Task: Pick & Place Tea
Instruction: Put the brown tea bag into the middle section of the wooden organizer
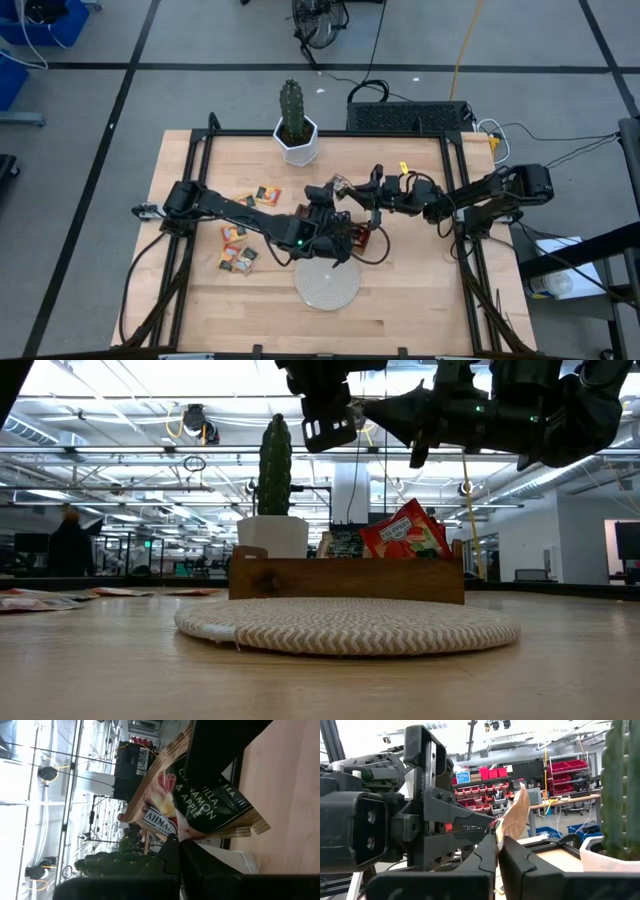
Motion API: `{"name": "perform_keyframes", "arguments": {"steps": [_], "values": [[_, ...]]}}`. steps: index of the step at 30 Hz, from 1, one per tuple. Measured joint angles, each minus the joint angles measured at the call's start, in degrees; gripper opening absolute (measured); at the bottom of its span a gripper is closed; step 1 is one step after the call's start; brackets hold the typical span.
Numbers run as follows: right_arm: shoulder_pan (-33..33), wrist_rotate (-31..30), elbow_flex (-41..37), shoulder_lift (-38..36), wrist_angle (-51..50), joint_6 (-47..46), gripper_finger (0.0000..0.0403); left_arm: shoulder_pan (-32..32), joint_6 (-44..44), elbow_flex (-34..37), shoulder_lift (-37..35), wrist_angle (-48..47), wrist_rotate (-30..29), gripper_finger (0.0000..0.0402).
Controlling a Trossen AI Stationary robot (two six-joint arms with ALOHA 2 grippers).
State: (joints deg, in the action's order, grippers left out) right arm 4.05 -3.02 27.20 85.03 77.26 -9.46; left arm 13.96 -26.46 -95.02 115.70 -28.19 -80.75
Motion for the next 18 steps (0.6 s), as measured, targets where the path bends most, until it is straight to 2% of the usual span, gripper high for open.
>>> {"name": "perform_keyframes", "arguments": {"steps": [6, 10, 15, 18], "values": [[-0.04, -0.04, -0.47, -0.41, -2.17, 2.37, 0.0001, 0.34, 3.08, 0.00, 0.00, 0.06, 3.54, 0.0013], [-0.09, -2.77, -2.81, -0.52, -2.21, 2.69, 0.0000, 4.36, 8.87, 0.09, -1.99, -1.39, 5.51, 0.0039], [-0.98, -3.08, -3.85, -1.14, -3.71, 2.71, 0.0000, 8.62, 22.51, -0.02, -7.83, -9.50, 10.39, 0.0049], [-2.85, -2.97, -1.59, -4.43, -13.78, 4.87, 0.0000, 10.40, 34.51, -0.02, -10.40, -16.73, 12.39, 0.0042]]}}
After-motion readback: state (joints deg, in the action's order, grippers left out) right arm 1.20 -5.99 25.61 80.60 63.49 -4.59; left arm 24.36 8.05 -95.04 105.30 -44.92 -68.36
